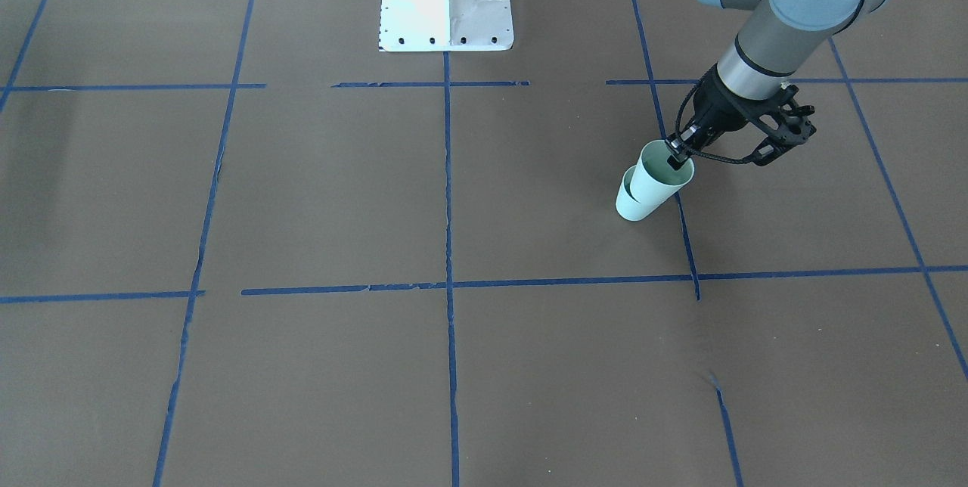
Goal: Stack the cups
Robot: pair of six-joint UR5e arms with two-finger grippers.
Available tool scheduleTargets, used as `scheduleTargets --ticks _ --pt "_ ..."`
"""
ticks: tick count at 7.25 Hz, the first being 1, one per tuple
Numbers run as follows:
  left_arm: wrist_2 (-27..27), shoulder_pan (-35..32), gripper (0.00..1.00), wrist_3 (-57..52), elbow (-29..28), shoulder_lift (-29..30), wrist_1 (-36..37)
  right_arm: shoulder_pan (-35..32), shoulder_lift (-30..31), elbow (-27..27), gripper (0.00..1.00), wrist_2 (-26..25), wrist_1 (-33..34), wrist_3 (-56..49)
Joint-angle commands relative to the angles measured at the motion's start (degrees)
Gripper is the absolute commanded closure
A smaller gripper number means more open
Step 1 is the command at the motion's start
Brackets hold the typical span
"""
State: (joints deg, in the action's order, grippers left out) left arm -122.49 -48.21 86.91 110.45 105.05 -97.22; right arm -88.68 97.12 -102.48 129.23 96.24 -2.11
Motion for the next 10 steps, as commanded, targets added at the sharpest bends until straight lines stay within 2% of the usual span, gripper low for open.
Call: scheduleTargets --ticks 1,6,7,8,9,10 --pt "0.1 0.4 1.00 0.0 0.0 -0.3 0.0 0.0 0.0 0.0 0.00 0.0 0.0 0.0" --pt "0.0 0.8 0.98 0.0 -0.6 -1.0 -0.1 0.0 0.0 0.0 0.00 0.1 0.0 0.0" --pt "-0.1 1.0 0.63 -0.2 -0.8 -1.0 -0.2 0.1 0.0 0.0 0.00 0.0 0.0 0.0" --pt "-0.1 1.1 0.16 -0.4 -0.8 -0.9 -0.2 0.0 0.0 0.0 0.00 0.1 0.0 0.0" --pt "-0.1 1.0 0.00 -0.4 -0.8 -0.9 -0.2 0.0 0.0 0.0 0.00 0.0 0.0 0.0" --pt "-0.4 0.7 0.00 -1.0 -0.2 -0.7 -0.3 0.0 0.0 0.0 0.00 0.0 0.0 0.0"
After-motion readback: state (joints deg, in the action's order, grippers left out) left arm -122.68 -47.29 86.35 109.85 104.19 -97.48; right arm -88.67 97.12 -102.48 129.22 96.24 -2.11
